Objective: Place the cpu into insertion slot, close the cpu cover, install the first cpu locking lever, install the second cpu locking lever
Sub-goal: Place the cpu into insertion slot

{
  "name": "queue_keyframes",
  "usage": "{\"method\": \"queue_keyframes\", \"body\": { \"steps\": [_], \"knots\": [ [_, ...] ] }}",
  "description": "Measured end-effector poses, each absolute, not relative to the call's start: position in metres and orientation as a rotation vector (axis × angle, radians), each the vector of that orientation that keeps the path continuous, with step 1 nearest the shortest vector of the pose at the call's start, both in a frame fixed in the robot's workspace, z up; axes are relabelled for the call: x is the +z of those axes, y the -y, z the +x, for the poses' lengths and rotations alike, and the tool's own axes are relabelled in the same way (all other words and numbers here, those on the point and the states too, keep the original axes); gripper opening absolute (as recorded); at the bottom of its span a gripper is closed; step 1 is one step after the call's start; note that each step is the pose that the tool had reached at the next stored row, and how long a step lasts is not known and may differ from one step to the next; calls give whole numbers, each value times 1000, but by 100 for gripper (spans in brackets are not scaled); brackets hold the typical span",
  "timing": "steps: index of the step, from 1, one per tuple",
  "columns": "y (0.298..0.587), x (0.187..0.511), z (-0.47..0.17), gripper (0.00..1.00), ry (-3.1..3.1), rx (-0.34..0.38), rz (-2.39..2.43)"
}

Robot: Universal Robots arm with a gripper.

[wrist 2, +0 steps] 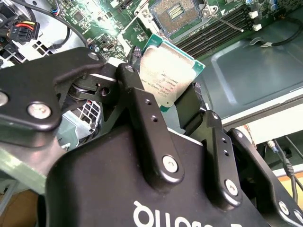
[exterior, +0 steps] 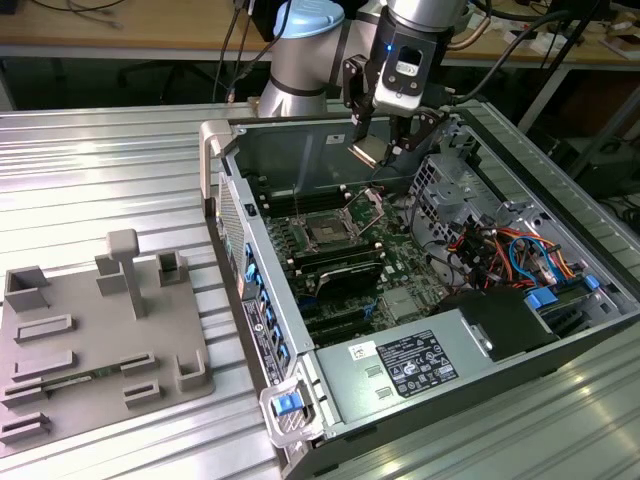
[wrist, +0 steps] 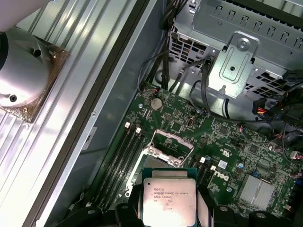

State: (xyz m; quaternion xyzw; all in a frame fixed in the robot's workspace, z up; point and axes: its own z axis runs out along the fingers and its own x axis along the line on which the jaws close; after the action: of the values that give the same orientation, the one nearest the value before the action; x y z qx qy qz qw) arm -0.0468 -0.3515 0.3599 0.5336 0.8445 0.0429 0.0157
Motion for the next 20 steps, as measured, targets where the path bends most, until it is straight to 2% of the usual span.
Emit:
{"method": "queue_keyframes", "body": {
  "steps": [20],
  "knots": [
    [351,359,-47,55,-2576,132,1734]
  ]
}}
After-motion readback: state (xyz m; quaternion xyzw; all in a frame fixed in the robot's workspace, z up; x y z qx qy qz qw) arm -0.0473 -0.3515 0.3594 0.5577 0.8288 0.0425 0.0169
